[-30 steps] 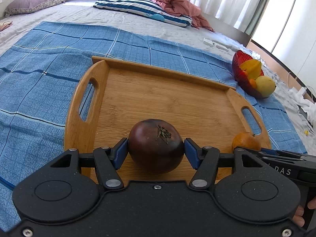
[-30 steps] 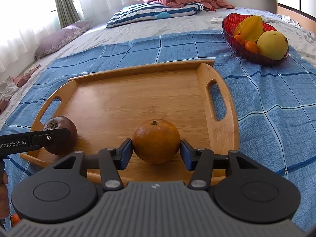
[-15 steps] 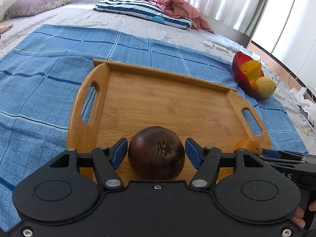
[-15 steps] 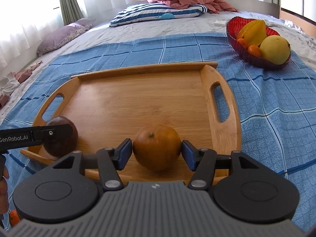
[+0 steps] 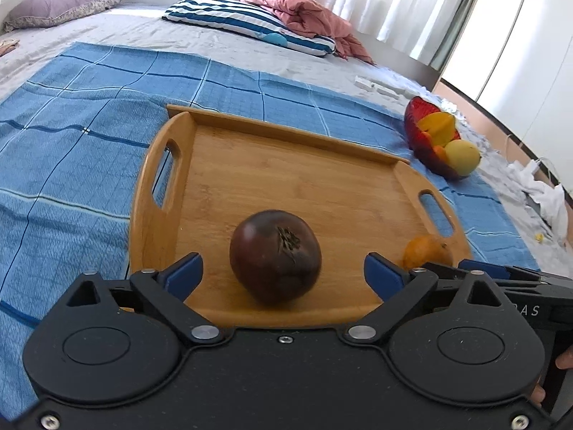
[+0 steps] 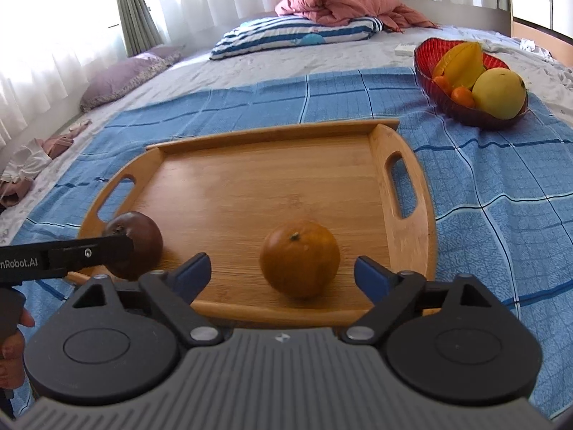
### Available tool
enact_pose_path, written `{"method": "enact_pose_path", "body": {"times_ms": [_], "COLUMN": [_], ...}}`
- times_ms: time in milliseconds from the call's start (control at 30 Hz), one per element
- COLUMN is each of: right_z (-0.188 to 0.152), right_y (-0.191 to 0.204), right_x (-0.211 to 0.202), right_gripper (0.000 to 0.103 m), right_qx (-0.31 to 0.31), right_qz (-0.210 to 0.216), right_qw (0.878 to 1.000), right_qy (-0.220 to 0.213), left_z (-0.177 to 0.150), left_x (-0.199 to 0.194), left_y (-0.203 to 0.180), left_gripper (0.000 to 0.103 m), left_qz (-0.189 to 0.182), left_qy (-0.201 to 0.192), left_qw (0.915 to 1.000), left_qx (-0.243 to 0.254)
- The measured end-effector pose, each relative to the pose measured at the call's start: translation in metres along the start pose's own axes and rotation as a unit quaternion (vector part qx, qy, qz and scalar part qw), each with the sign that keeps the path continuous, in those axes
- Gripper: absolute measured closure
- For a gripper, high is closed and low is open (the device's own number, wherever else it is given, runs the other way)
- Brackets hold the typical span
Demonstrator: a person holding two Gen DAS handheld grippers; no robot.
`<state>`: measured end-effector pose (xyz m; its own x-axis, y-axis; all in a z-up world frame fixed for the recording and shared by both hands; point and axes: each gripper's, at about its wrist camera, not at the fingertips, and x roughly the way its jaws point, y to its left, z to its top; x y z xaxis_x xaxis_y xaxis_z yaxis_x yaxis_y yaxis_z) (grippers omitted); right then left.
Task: Organize fruits
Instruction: 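Open both tools to release the tomato and orange on the tray, then withdraw both tools from the tray toward the remaining loose fruit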
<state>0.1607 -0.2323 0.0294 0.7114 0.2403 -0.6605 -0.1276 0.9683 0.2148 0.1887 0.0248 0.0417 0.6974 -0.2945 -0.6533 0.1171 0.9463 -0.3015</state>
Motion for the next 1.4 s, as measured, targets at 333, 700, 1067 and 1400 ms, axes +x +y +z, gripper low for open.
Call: {"method": "enact_pose_path", "body": {"times_ms": [333, 700, 1067, 1400], "right_z": [-0.016, -0.052, -0.092, -0.125], "right_y": [0.011, 0.012, 0.015, 0.020], "right_x": [-0.035, -0.074, -0.095, -0.107], "right_gripper": [0.000, 0.000, 0.000, 0.000], "right_qx": [-0.022, -0.022, -0.045, -0.057], "right_qz": [0.015, 0.006, -0.033, -0.077], "right_qw": [0.998, 0.989, 0.981, 0.970], "right_qy": [-0.049, -0.145, -0.186, -0.225], "left_z": [-0.024, -0.071, -0.115, -0.148], "left_x": [-0.038, -0.085, -0.104, -0.105], "left_y": [0.003, 0.005, 0.001, -0.004], "left_gripper": [0.002, 0.000, 0.000, 0.000], "left_qz": [-0.010, 0.005, 0.051, 0.086], "left_qy": [-0.013, -0.070, -0.087, -0.101], "left_qw": [0.9998, 0.9975, 0.9945, 0.9904], "left_qx": [0.009, 0.010, 0.028, 0.038]}}
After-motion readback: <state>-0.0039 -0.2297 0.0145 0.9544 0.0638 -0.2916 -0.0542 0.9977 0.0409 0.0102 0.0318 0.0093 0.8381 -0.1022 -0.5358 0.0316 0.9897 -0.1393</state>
